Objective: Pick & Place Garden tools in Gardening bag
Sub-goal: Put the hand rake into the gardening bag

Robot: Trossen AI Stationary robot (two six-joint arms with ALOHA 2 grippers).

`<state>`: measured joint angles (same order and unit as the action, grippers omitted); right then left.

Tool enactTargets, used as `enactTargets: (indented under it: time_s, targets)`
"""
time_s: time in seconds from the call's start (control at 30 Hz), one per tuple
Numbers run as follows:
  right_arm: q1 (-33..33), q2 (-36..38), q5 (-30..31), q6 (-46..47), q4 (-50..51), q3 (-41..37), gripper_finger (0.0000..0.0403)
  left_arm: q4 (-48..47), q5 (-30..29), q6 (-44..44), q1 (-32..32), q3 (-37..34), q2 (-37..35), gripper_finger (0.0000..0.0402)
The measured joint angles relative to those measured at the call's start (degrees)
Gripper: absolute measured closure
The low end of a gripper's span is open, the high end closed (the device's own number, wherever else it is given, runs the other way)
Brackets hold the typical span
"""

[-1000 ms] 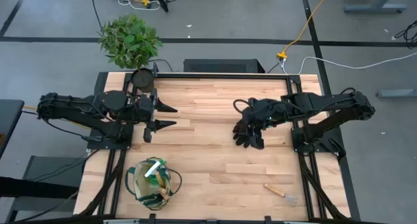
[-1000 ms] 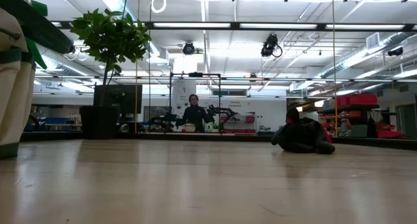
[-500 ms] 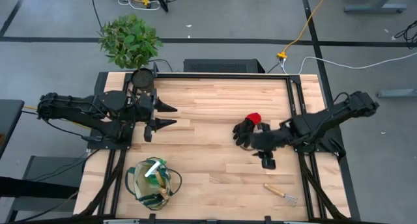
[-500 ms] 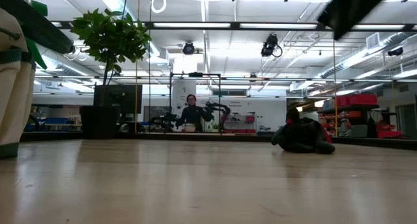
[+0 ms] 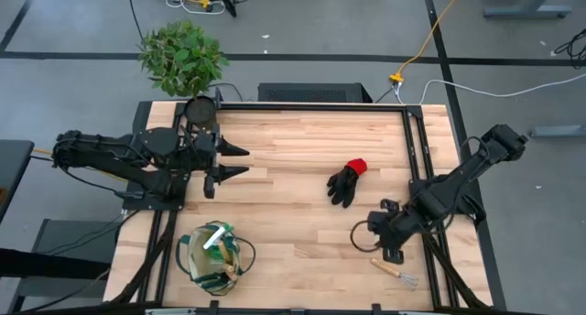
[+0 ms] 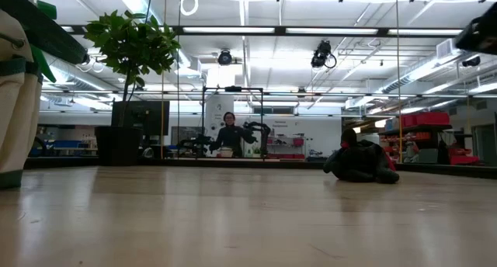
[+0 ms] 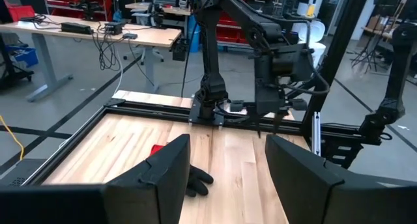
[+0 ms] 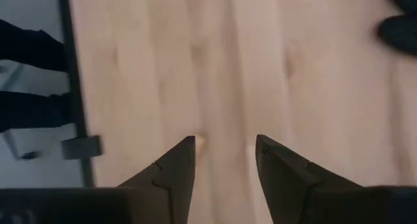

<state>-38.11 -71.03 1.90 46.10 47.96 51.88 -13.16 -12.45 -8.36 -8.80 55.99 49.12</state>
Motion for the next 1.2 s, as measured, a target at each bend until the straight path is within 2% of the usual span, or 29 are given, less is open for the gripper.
enactTargets:
  time_s: [0.3, 0.67, 1.2]
  targets:
    - [-7.5, -5.8, -0.3, 11.0, -6.1, 0.0, 0.0240, 0.0, 0.0, 0.0, 0.0, 0.0, 0.0, 0.0195]
    - [-11.8, -17.8, -7.5, 21.0, -6.7, 0.0, 0.0240, 0.0, 0.0, 0.0, 0.0, 0.0, 0.0, 0.0195]
    - [-13.2, -25.3, -6.9, 22.4, -10.7, 0.0, 0.0240, -0.5, 0.0, 0.0, 0.0, 0.0, 0.0, 0.0195]
